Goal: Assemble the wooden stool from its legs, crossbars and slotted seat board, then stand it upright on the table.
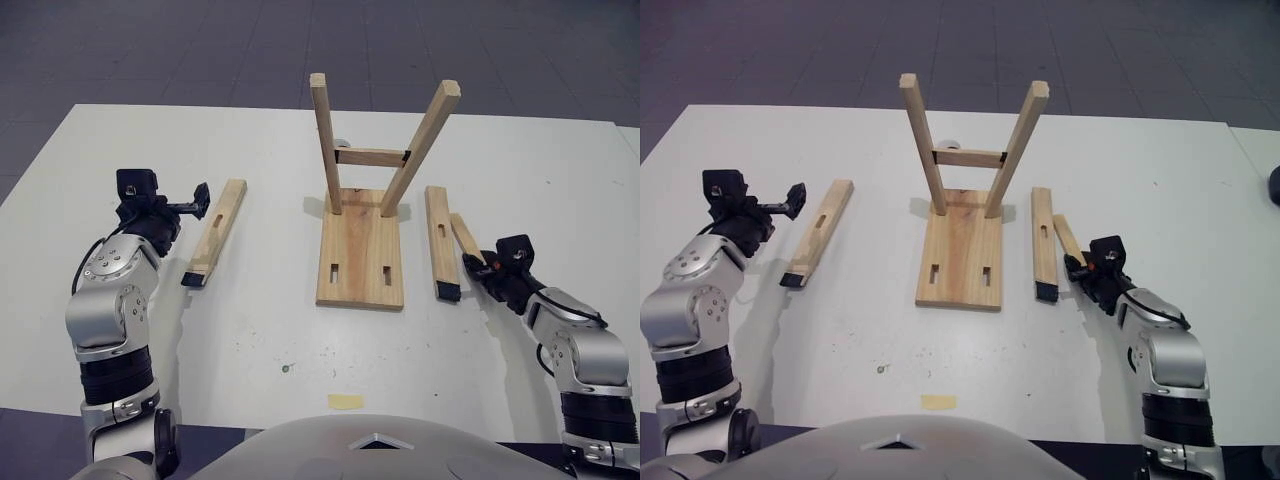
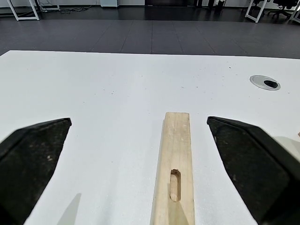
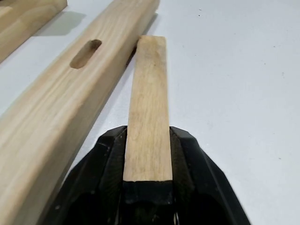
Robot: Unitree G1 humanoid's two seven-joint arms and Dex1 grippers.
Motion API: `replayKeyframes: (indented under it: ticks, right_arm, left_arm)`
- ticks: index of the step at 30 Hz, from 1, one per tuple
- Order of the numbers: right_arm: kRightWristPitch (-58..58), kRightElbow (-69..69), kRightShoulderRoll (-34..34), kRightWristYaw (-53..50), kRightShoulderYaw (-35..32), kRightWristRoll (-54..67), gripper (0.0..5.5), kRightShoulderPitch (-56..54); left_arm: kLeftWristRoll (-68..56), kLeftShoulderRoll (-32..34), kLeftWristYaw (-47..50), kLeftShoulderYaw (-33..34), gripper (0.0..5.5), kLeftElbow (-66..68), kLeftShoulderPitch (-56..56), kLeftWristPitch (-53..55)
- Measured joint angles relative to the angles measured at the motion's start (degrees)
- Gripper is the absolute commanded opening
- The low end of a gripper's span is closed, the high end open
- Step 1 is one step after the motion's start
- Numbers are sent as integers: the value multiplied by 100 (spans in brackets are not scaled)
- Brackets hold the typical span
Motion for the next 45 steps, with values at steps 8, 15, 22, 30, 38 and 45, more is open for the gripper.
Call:
replayKeyframes:
  ticks: [8, 15, 22, 30, 38, 45]
  right_arm:
    - [-221, 114, 189, -288, -5, -155, 130, -76]
    - [-1164, 619, 444, -759, -252, -424, 130, -409]
    - [-2866, 607, 419, -1282, -703, -736, 130, -1712]
    - [-3480, -624, 232, -269, -259, -120, 130, -2756]
    - [-2830, -1670, 272, 684, 554, 881, 130, -2739]
    - [-2753, -1826, 453, 952, 1280, 774, 130, -2515]
  left_arm:
    - [32, 1, -22, -75, 540, 90, -23, -11]
    - [-4, -4, -29, -50, 540, 94, -261, -124]
    - [-1143, -12, -327, 491, 540, -447, -1083, -83]
    - [-4097, -273, -532, 797, 540, -1044, -2204, 452]
    - [-5664, -748, 290, 301, 540, -1013, -2281, 499]
    - [-5900, -963, 1092, -263, 540, -1010, -2282, 454]
